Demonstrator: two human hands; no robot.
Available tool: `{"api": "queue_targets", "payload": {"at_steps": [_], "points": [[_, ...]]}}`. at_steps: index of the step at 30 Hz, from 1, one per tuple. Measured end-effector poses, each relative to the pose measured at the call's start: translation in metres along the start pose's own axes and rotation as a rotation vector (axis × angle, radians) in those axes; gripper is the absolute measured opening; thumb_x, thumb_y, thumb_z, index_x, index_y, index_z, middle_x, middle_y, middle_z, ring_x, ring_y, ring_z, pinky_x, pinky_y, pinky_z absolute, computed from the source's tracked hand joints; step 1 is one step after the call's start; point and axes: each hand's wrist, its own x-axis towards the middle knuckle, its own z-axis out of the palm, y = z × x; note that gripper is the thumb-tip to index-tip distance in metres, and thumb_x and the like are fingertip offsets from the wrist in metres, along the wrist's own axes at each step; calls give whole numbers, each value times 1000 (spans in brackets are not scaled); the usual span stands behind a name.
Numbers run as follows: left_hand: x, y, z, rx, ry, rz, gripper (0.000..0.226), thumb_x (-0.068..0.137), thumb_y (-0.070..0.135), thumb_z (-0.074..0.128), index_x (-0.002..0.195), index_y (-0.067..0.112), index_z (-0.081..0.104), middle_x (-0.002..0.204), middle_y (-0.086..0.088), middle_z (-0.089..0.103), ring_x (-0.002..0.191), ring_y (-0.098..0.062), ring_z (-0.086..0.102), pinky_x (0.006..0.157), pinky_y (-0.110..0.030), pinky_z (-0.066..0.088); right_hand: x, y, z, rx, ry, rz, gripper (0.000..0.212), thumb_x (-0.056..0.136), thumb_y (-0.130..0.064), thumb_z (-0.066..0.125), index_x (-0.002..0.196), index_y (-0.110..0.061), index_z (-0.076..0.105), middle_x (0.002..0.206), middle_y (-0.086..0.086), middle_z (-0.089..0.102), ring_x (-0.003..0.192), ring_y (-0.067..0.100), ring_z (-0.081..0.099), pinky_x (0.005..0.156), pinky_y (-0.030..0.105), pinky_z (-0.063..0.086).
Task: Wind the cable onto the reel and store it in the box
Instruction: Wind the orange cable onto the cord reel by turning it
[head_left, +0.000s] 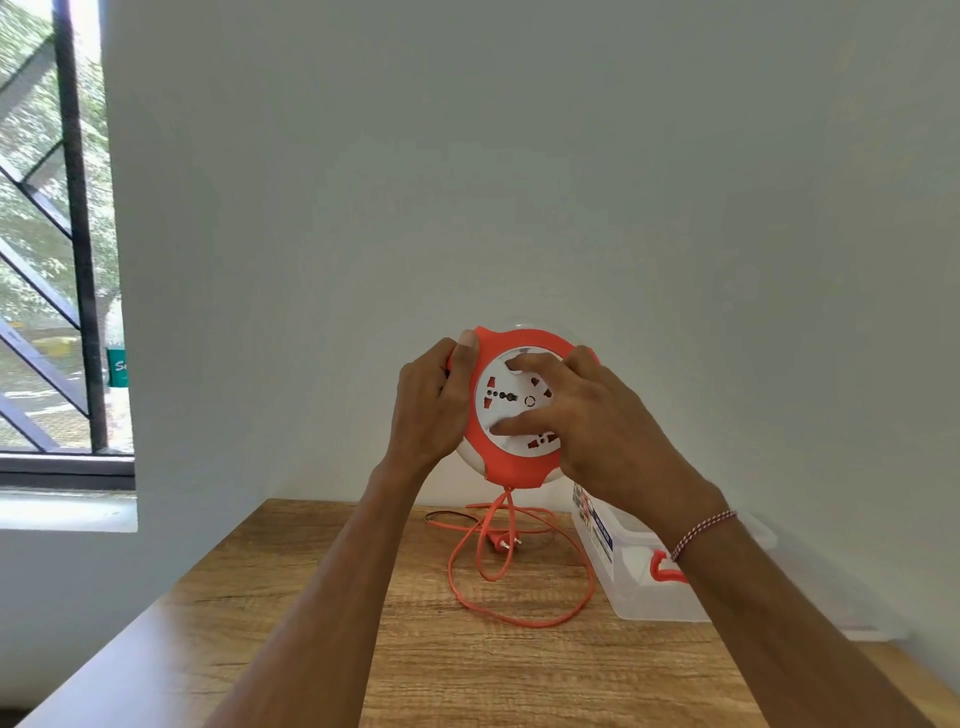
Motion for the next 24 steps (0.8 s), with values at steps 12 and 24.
{"api": "queue_targets", "payload": {"at_steps": [12,24], "points": [[-1,2,2,-9,16,22,53,101,50,37,87,8,66,74,-3,73,62,-14,71,56,-35,61,-2,-6,13,11,181,193,63,71,-44,77,131,-40,57,116,14,63,100,32,60,84,45,52],[1,-1,5,27,9,56,51,102,49,37,73,13,59,62,2,63,55,-12,62,50,-16,46,-3,-14,20,142,313,340,69,74,-66,66,131,-26,61,107,7,74,85,25,70,78,37,57]]}}
